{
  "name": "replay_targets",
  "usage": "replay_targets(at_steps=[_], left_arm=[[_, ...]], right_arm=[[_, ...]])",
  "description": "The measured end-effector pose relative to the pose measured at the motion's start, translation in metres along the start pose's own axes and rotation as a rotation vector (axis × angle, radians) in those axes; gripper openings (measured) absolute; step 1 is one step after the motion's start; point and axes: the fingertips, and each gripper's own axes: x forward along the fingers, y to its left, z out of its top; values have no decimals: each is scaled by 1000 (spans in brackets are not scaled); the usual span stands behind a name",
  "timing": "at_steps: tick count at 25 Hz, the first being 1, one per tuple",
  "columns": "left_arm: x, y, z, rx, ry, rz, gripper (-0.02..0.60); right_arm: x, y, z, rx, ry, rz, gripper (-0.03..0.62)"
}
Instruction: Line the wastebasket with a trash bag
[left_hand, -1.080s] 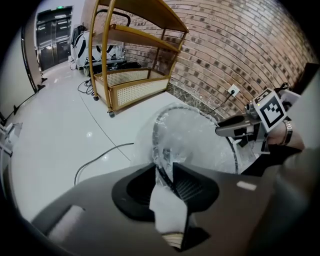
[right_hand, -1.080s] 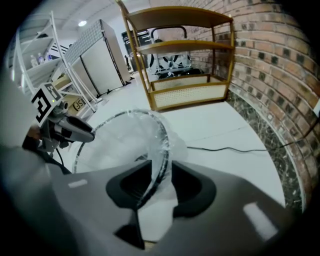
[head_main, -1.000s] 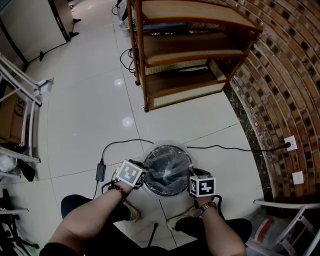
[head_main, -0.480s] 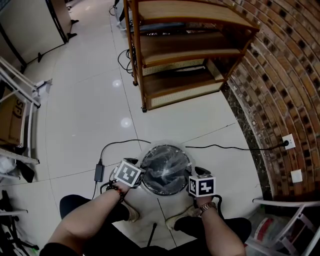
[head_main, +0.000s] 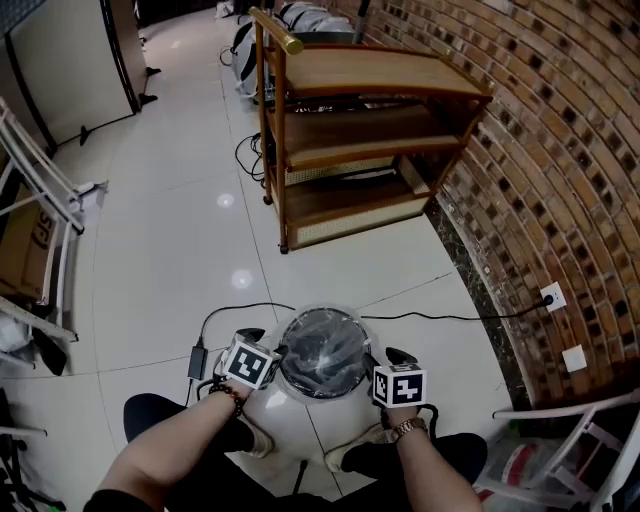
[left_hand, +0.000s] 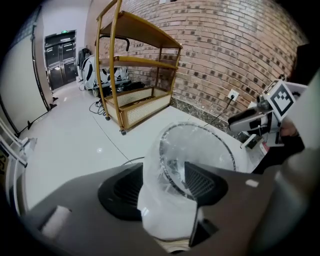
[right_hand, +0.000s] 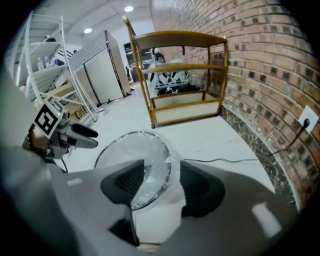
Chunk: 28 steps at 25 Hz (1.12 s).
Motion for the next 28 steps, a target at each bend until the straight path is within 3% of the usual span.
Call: replay_targets(at_steps=[11,16,28], left_arm=[[-43,-48,56,234,-178,-52,264],[-65,-76,72,326,-224,-81,229],[-96,-121,67,356,-347,-111,74]], right_arm=[[-26,57,19,-79,-71,66,221],[-41,70,29,-104,-110,72,191],[-68,94,29,-144,-176,68,50]])
